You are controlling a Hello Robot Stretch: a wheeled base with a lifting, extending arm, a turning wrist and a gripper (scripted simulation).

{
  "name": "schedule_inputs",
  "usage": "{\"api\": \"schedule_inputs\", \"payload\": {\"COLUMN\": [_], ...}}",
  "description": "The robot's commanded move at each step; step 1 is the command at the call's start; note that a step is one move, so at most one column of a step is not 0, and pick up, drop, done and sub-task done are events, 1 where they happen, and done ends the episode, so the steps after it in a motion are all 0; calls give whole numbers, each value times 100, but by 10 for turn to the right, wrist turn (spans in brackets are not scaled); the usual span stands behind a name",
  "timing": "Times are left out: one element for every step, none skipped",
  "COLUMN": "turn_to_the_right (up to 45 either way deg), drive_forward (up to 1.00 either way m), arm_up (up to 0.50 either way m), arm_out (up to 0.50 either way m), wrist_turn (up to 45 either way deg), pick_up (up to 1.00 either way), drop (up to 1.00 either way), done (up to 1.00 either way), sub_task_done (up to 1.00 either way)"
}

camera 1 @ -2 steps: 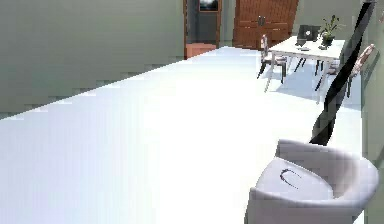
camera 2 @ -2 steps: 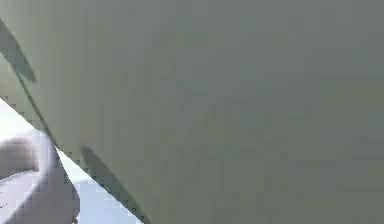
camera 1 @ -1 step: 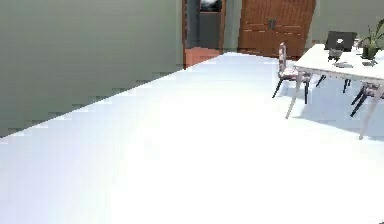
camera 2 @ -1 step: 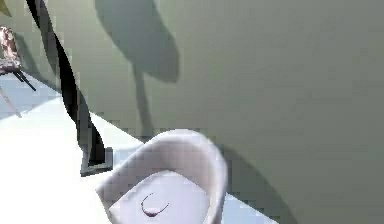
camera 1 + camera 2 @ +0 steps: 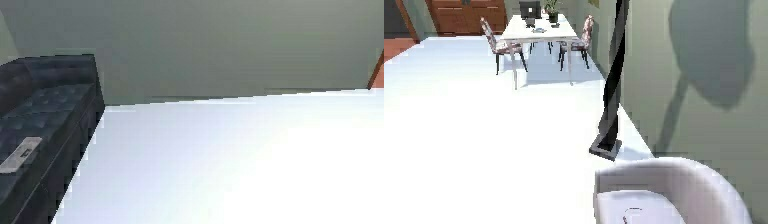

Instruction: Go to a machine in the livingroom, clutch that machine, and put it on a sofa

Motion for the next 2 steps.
{"api": "schedule_inputs", "payload": {"turn_to_the_right": [-210, 0], "drive_forward": [0, 5], "arm_up": [0, 0], "arm_out": [0, 0], "wrist_turn": [0, 0], "pick_up": [0, 0], "drop": [0, 0], "done": [0, 0], "sub_task_done": [0, 0]}}
